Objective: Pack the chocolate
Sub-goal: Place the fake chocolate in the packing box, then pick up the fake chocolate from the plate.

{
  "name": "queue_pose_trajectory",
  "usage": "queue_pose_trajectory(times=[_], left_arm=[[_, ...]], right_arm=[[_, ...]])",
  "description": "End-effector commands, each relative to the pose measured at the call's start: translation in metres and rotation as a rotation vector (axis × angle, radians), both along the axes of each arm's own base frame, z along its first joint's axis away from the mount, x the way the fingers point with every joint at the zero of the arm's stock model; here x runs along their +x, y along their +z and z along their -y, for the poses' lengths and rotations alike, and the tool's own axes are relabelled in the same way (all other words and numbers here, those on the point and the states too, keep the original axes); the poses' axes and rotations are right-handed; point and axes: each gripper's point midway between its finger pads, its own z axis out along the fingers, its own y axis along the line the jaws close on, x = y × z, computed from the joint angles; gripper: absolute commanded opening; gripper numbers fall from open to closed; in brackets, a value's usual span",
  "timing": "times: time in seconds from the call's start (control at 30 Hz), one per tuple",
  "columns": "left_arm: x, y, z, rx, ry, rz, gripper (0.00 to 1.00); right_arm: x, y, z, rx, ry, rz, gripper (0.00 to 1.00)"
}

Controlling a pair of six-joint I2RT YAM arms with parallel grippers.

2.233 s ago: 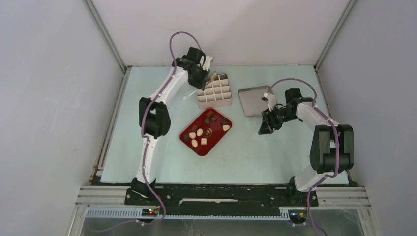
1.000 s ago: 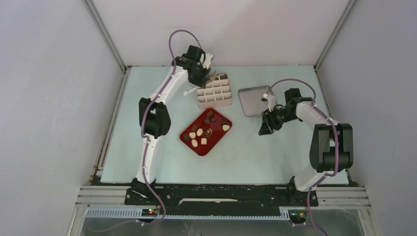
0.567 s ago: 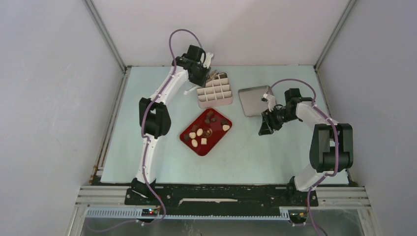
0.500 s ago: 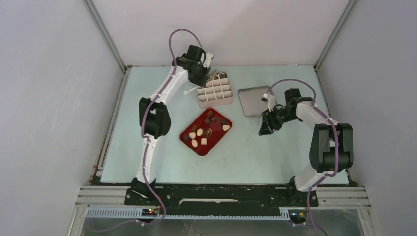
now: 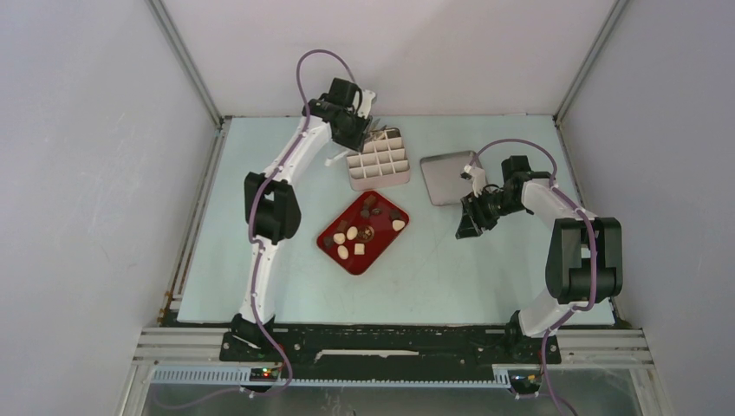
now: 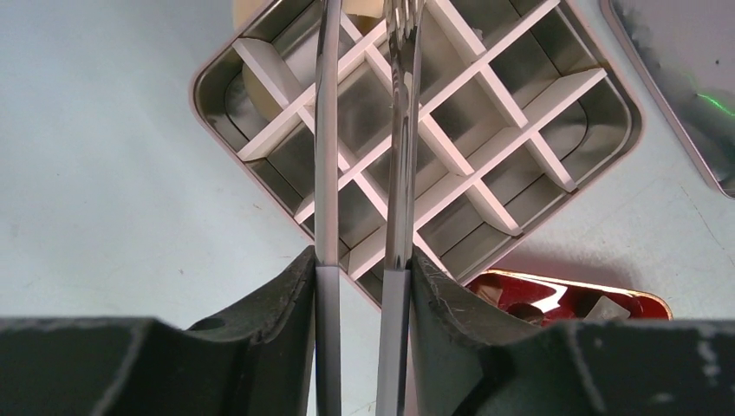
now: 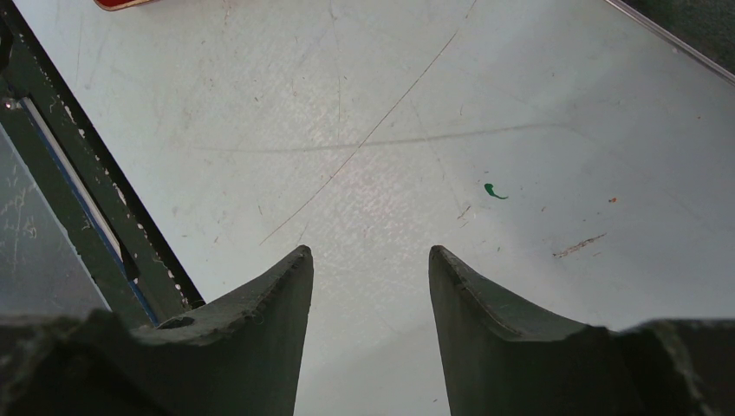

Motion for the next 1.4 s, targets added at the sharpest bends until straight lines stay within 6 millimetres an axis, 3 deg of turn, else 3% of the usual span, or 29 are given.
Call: queue_pose_trajectory(times=[0.0,0.17,0.3,0.57,0.87,1.03,1.1,1.37], left_arm=[[0.005,0.073,0.001,-0.063,0.013,0.154,0.42],[-0.002,0.101,-0.003,-0.069,0.002,0.206,0.42],[-0.014,0.11,-0.005,-0.07,-0.028,0.207,0.41],[-0.071,0.089,-0.003,-0.113,-0.149,0.079,0.36],[-0.183,0.063,-0.006,-0.087,-0.357,-0.108,0.39],[-0.23,0.036,-0.003,0.007,-0.457,-0.169,0.42],[-0.24,0.024,-0.001,0.029,-0.462,-0.196,0.42],[-0.246,-0.006,0.004,0.053,-0.428,-0.257,0.46]], right_arm=[[0.011,0.006,0.001,0.0,-0.001,0.024,0.55],[0.011,0.004,0.001,0.001,-0.001,0.019,0.55],[0.01,0.003,-0.001,-0.004,0.007,0.019,0.55],[0.01,0.006,-0.002,-0.004,0.011,0.02,0.55],[0.01,0.009,-0.002,-0.005,0.019,0.035,0.55],[0.007,0.006,-0.006,-0.022,0.044,0.023,0.55],[0.007,0.006,-0.007,-0.028,0.048,0.027,0.55],[0.007,0.008,-0.005,-0.036,0.051,0.039,0.55]])
